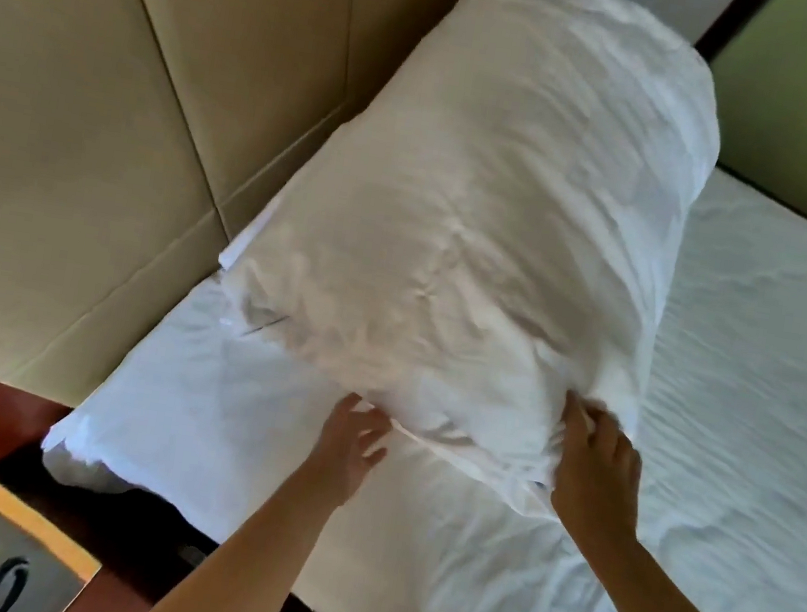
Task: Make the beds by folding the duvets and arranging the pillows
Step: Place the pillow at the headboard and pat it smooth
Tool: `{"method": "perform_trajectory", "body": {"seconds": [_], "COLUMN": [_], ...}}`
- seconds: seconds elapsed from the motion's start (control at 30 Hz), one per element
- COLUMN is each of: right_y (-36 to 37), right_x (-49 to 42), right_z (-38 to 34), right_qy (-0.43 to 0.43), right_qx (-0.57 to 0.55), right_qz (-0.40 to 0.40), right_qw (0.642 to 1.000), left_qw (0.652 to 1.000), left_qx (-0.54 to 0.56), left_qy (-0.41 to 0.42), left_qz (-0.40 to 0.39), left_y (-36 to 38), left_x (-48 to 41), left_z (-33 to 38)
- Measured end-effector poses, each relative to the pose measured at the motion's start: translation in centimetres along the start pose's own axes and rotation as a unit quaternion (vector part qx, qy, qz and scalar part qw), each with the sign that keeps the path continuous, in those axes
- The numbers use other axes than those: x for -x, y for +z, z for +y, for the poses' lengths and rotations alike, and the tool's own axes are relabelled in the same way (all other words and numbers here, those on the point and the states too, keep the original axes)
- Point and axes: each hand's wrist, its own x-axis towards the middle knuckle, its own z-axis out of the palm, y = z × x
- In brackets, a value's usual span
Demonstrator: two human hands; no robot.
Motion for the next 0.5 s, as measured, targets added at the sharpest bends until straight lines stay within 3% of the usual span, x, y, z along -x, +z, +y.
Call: {"method": "perform_trajectory", "body": {"seconds": [0.07, 0.1, 0.2, 0.3, 0.37, 0.43, 0.5], "right_y": [-1.6, -2.6, -4.6, -4.3, -6.0, -8.6, -9.7], "right_x": [-1.0, -1.7, -4.7, -7.9, -10.1, -11.8, -12.1], "right_z": [-2.4, -4.0, -9.5, -14.6, -16.0, -16.7, -17.4], "right_qy": [-0.004, -0.023, -0.076, -0.107, -0.122, -0.112, -0.125], "right_qx": [0.025, 0.017, -0.025, -0.017, -0.064, -0.159, -0.228], "right_qz": [0.071, 0.099, 0.1, 0.066, 0.1, 0.141, 0.236], "right_qw": [0.997, 0.995, 0.992, 0.992, 0.985, 0.971, 0.936], "left_qw": [0.985, 0.975, 0.967, 0.977, 0.96, 0.917, 0.856], "left_qx": [0.164, 0.201, 0.152, 0.058, 0.003, -0.028, -0.049], "left_qy": [0.047, 0.089, 0.164, 0.205, 0.268, 0.382, 0.506], "left_qz": [0.011, -0.026, -0.123, -0.001, 0.086, 0.108, 0.097], "left_y": [-3.5, -4.9, -5.5, -3.0, -1.8, -1.1, -1.5], "left_x": [-1.0, -1.1, -1.5, -1.5, -1.2, -0.1, 1.9], "left_z": [5.0, 8.0, 14.7, 18.7, 21.9, 26.8, 30.4]}}
